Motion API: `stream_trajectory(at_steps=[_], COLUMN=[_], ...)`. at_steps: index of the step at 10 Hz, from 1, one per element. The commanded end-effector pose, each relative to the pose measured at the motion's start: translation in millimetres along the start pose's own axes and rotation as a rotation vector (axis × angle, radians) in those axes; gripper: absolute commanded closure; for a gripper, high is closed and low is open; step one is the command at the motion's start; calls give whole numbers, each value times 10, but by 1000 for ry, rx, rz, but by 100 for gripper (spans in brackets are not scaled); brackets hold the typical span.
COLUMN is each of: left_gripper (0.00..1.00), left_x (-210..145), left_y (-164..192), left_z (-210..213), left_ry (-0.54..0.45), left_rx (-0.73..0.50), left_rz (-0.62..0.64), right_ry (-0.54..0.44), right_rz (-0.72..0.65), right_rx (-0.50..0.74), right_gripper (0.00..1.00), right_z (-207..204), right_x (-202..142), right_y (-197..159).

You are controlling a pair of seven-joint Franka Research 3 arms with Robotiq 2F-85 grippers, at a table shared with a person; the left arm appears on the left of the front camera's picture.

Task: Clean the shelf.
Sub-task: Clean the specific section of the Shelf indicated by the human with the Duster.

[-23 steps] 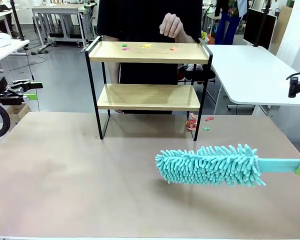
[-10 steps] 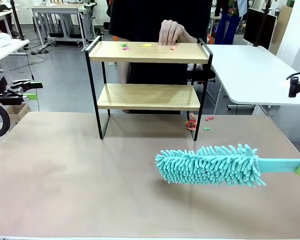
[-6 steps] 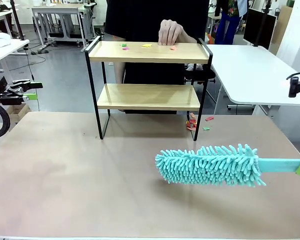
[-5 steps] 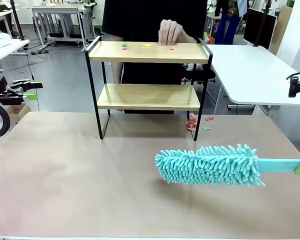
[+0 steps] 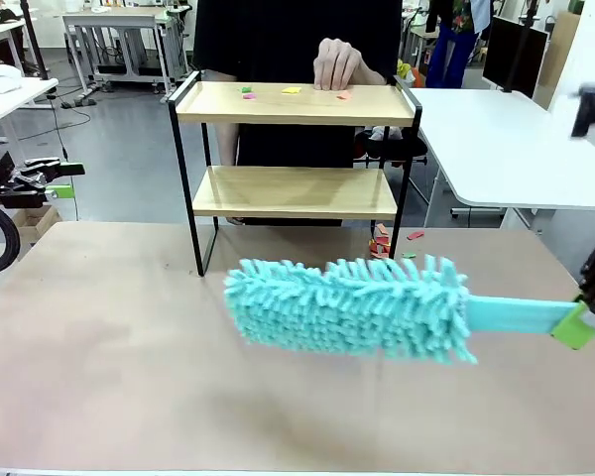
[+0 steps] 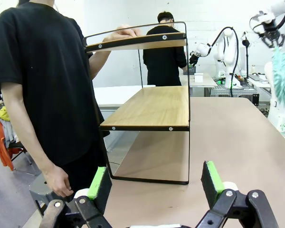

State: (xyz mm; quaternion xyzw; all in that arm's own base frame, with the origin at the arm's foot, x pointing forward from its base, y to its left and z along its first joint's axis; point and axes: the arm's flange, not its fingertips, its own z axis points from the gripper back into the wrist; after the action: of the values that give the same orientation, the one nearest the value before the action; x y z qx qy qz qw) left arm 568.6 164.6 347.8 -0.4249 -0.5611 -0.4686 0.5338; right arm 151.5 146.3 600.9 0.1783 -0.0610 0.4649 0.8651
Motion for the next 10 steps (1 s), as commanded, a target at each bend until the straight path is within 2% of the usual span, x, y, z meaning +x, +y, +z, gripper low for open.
stream_trajectory(at_steps=[1, 2, 3, 6, 7, 10], left_gripper=[0, 0, 0, 0, 0, 0], left_x=[31, 31, 31, 31, 31, 31], left_y=[-21, -21, -21, -21, -21, -21], left_z=[-5, -5, -5, -5, -5, -5], left_ry=[6, 6, 6, 6, 6, 6], left_rx=[-3, -3, -3, -3, -3, -3], left_rz=[-7, -7, -7, -7, -7, -7], right_ry=[-110, -190, -227, -436, -466, -518], right_rz=[-74, -123, -160, -303, -350, -464], right_rx=[23, 26, 26, -40, -65, -83], right_gripper=[87, 87, 87, 87, 87, 87], right_z=[140, 237, 292, 539, 601, 729], right_x=[171, 317, 419, 1080, 1370, 2284], right_y=[411, 677, 839, 1392, 1454, 1219])
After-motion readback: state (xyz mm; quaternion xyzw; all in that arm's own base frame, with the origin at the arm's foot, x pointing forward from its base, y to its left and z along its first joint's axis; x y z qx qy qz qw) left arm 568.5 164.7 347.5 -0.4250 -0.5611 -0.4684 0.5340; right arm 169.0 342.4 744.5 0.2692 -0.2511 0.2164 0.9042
